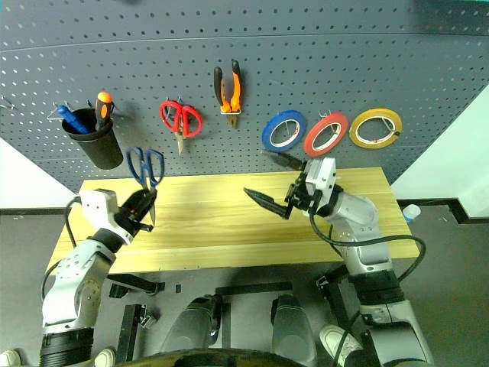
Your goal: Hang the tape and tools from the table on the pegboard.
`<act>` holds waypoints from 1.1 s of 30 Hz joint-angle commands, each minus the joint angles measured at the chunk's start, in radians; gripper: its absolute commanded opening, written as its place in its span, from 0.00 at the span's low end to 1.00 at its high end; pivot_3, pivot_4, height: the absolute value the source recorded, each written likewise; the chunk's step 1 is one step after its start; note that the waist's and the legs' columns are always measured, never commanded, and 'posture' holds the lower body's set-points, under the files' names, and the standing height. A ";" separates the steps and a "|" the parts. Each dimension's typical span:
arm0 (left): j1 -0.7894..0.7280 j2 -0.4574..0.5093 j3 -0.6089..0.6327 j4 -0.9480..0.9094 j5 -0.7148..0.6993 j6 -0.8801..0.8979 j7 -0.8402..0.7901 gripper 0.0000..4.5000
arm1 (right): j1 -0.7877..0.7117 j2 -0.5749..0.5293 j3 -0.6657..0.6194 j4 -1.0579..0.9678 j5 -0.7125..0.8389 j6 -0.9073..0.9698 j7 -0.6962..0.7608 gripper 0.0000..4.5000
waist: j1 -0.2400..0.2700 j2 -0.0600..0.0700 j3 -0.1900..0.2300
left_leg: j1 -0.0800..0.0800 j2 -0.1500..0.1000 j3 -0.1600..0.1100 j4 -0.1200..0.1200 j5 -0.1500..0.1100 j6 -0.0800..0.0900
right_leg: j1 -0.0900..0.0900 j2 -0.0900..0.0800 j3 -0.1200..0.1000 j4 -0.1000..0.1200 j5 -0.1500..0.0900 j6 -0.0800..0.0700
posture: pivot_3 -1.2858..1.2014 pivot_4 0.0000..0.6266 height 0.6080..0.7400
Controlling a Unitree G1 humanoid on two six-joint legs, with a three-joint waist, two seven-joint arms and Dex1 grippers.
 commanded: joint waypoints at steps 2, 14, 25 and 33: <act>-0.060 -0.014 0.045 -0.039 -0.105 -0.139 -0.044 0.22 | -0.036 0.023 -0.025 -0.063 0.049 0.035 -0.012 1.00 | -0.002 0.000 0.000 | 0.000 0.000 0.001 0.000 0.000 0.000 | 0.000 0.000 0.000 -0.001 0.001 0.001 | 0.51 0.14 1.00; -0.255 0.038 -0.024 0.173 0.030 -0.211 0.035 0.22 | -0.065 0.034 -0.019 -0.084 0.024 0.056 -0.018 1.00 | -0.005 -0.001 -0.008 | 0.001 0.000 0.003 0.001 0.000 0.000 | 0.003 0.002 0.003 -0.007 0.010 0.005 | 0.51 0.11 1.00; -0.372 0.062 -0.101 0.341 0.128 -0.227 0.060 0.22 | -0.036 0.041 -0.014 -0.089 0.001 0.047 -0.028 1.00 | -0.007 -0.001 -0.010 | 0.002 0.000 0.003 0.001 0.000 0.000 | 0.004 0.002 0.003 -0.007 0.011 0.004 | 0.50 0.10 1.00; -0.438 0.078 -0.150 0.474 0.221 -0.188 0.130 0.45 | -0.003 0.040 -0.016 -0.083 -0.019 0.032 -0.026 1.00 | -0.011 -0.001 -0.011 | 0.002 0.000 0.004 0.001 0.001 0.000 | 0.004 0.003 0.004 -0.007 0.012 0.005 | 0.50 0.10 1.00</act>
